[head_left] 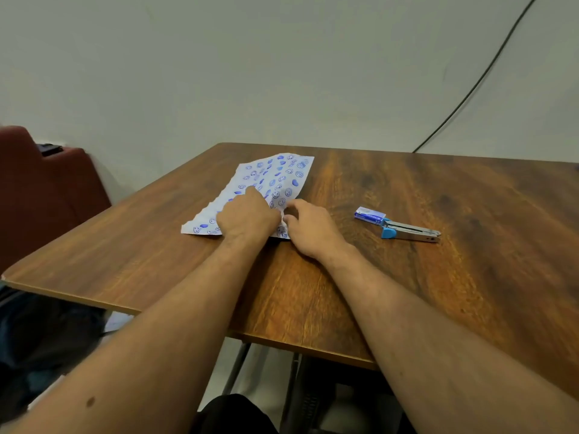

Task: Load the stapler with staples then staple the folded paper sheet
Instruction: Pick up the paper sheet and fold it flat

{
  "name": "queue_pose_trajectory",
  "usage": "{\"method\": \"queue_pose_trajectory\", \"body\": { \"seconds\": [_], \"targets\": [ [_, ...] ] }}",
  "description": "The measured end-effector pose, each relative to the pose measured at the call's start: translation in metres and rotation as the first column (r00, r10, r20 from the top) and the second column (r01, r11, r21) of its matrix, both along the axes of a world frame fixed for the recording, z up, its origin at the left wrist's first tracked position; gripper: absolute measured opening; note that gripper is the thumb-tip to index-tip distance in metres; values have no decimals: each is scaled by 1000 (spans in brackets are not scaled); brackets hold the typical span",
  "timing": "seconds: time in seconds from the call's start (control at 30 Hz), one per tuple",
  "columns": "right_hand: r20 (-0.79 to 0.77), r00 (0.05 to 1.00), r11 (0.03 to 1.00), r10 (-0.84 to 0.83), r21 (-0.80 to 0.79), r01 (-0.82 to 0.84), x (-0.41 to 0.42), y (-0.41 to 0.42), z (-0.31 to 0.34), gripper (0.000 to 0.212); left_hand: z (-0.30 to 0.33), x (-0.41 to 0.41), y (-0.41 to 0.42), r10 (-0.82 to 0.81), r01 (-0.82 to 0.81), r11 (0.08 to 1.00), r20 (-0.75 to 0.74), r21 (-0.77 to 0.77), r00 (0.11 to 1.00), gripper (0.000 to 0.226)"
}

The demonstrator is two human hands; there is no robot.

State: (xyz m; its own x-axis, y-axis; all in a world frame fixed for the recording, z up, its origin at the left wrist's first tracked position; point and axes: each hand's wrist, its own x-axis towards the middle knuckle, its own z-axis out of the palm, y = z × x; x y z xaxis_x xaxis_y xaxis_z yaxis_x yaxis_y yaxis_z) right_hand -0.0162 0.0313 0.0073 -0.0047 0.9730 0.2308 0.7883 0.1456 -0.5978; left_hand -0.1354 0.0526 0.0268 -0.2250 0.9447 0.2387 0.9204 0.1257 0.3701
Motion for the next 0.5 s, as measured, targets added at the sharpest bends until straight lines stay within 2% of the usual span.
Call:
{"method": "queue_pose_trajectory", "body": {
  "seconds": [0.07,0.13,0.23,0.3,0.37,0.4,0.47,0.5],
  "targets": [
    [-284,959,1000,-28,-15,25,5,-5,7,46,6,3,-6,-43,42,999,48,28,998,55],
    [-497,865,997,-71,-37,60,12,-11,16,53,14,9,-12,-103,98,994,98,57,990,59],
    [-701,704,993,-115,-67,95,25,-16,29,51,25,24,-27,-221,205,973,168,104,961,67],
    [-778,623,995,-83,-31,94,35,-23,42,38,34,34,-37,-308,286,950,243,121,920,68],
    [-797,604,997,-3,47,67,45,-34,60,24,47,42,-44,-409,385,911,430,146,805,70],
    [-793,609,996,22,73,58,51,-40,71,25,55,46,-48,-456,442,881,551,169,699,73],
    [-775,632,997,33,67,30,60,-56,93,37,72,56,-56,-487,538,818,743,204,459,75],
    [-763,645,999,41,53,0,63,-63,104,46,82,63,-61,-492,577,786,789,221,368,69]
  ]
}}
